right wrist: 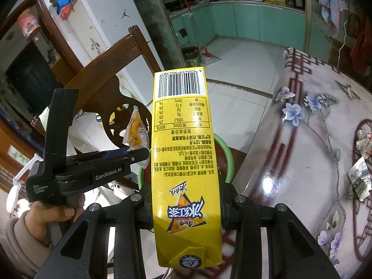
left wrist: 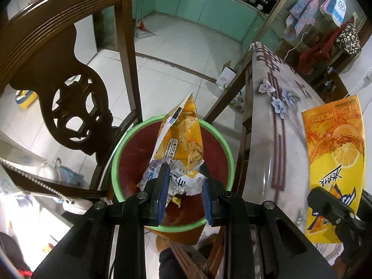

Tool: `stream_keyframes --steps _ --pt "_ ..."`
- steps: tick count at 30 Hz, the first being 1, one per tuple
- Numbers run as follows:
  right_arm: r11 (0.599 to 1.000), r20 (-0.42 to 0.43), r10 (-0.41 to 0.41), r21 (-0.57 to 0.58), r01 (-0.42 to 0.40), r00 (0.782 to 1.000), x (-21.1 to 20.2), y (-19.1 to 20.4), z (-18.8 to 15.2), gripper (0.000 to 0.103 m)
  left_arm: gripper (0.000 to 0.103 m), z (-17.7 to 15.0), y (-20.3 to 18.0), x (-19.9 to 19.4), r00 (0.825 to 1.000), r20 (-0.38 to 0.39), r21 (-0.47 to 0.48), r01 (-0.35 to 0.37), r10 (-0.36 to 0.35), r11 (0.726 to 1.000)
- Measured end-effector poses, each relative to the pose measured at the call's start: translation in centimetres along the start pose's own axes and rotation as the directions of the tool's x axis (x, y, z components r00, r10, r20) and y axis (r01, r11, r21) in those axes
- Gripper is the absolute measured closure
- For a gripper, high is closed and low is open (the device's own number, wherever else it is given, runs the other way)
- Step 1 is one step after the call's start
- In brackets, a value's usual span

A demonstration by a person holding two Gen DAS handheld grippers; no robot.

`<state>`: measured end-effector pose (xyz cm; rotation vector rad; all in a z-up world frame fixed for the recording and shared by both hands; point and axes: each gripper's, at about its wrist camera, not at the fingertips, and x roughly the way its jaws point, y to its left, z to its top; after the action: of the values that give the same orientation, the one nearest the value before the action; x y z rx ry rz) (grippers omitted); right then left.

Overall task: Collect trash
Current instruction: 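Carry the juice box and snack bag with both tools over the red bin, then open both tools to drop the box and snack bag into the bin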

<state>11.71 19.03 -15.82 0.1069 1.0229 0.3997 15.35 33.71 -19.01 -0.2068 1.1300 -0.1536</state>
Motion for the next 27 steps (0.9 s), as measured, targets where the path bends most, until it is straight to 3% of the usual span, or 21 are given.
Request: stream_keyframes --steps 27 --pt "0.999 -0.051 0.005 0.044 -0.003 0.999 2.4 -0.5 0.6 0.067 0.079 0.8 0.8 2.8 0.998 -0.051 0.030 -0.037 0.038 0.999"
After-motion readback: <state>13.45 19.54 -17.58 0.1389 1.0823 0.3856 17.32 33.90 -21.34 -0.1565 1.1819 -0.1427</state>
